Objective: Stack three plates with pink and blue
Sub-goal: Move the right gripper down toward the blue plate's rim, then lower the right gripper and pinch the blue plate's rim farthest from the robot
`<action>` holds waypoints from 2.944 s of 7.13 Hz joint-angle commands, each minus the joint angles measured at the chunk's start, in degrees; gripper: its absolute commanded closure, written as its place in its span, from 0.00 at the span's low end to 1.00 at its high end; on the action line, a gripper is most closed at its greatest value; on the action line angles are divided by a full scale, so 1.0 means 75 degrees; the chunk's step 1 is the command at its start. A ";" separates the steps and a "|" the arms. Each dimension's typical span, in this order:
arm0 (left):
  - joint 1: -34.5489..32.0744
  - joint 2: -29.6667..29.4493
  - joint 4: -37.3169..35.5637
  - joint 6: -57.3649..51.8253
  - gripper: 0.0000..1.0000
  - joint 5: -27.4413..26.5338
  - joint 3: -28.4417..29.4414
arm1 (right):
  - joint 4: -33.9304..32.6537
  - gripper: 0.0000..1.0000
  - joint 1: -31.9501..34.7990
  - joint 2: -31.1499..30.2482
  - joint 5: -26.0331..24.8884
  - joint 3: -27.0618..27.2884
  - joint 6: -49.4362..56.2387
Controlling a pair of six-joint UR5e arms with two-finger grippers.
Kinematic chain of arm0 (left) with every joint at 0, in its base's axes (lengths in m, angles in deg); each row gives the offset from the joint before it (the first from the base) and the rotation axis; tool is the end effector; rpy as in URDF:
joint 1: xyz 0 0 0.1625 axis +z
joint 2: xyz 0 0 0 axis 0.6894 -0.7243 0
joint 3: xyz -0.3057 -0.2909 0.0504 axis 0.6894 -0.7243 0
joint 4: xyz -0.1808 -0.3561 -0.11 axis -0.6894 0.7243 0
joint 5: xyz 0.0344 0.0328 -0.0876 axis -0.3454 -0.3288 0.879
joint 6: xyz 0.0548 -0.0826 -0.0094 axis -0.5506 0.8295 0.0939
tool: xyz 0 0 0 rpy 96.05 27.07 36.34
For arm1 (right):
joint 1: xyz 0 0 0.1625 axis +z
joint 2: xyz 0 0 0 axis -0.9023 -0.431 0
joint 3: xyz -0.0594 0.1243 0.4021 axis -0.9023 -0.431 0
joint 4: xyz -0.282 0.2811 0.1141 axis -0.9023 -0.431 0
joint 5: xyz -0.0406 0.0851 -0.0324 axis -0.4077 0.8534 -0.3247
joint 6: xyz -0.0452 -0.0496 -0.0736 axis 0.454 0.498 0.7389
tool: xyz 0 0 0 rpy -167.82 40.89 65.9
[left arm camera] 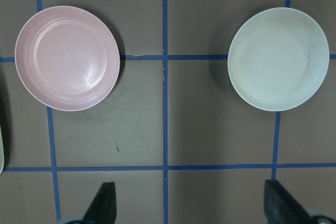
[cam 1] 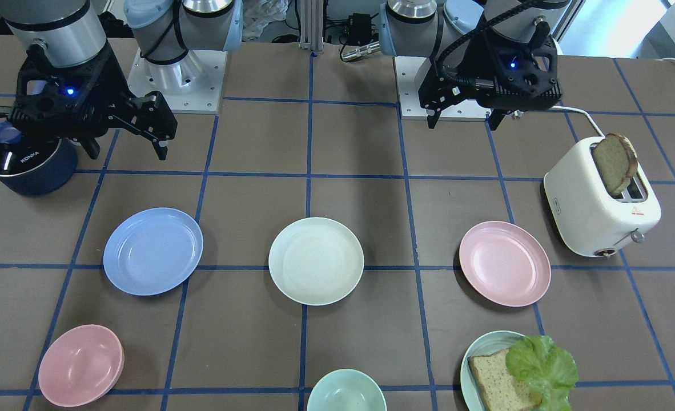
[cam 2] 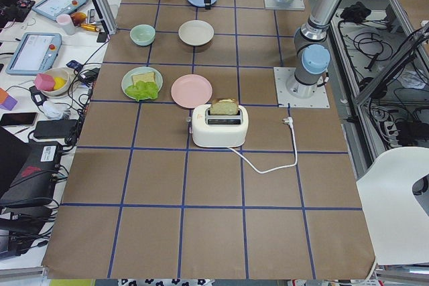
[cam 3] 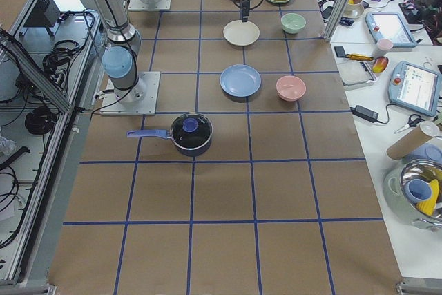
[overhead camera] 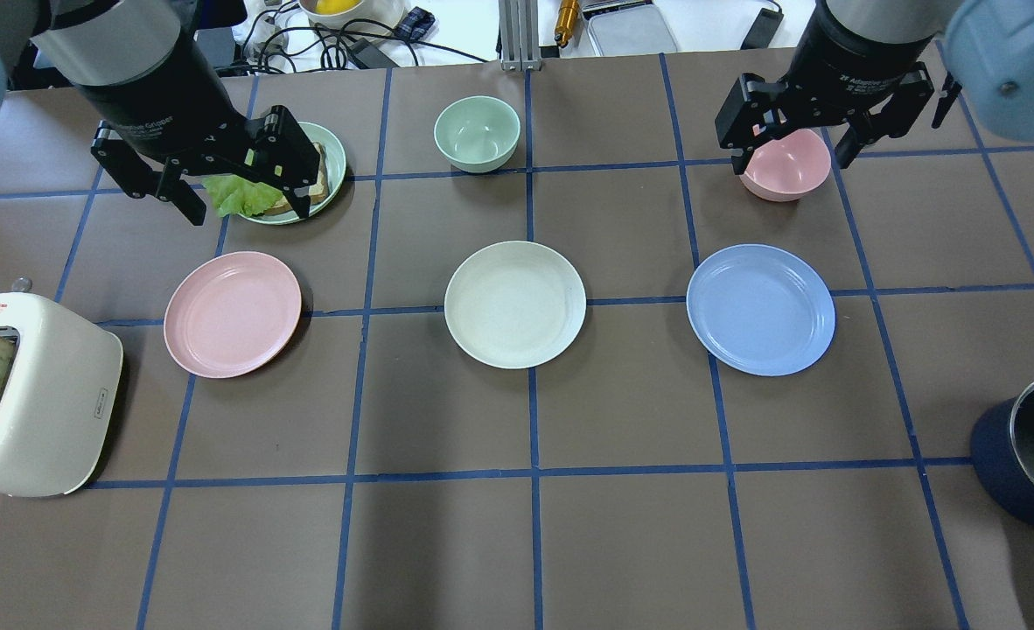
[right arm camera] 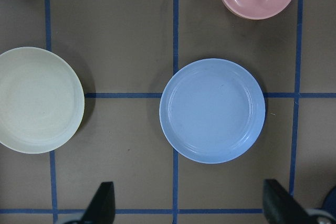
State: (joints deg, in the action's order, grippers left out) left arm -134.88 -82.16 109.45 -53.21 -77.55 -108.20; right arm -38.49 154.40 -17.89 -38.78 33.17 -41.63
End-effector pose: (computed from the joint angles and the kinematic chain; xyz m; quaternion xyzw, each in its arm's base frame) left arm -0.1459 -0.4767 0.5261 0.0063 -0.9999 -0.0119 0.0092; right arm 0.1324 -0.5066 0.5067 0.0070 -0.9993 0.0371 0.0017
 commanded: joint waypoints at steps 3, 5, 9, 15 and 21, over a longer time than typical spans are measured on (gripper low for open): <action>0.0020 0.0038 -0.0005 0.0003 0.00 -0.0005 0.0004 | -0.0035 0.00 -0.0084 0.0156 0.0102 -0.0185 0.0071; 0.0020 0.0038 -0.0017 0.0003 0.00 -0.0005 0.0004 | -0.0047 0.00 -0.0061 0.0179 0.0172 -0.0127 -0.0011; 0.0020 0.0038 -0.0017 0.0003 0.00 -0.0005 0.0004 | -0.0920 0.00 -0.0376 0.1555 0.0315 -0.0022 0.0093; 0.0020 0.0038 -0.0005 0.0015 0.00 -0.0017 0.0004 | -0.3746 0.00 -0.2613 0.2462 0.0907 0.2401 0.1453; 0.0020 0.0038 -0.0017 0.0015 0.00 -0.0005 0.0004 | -0.3785 0.06 -0.3049 0.2920 0.1368 0.2815 0.1827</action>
State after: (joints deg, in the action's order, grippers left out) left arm -134.73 -81.87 109.35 -53.10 -77.62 -108.17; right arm -66.87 131.57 2.96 -28.57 54.32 -29.25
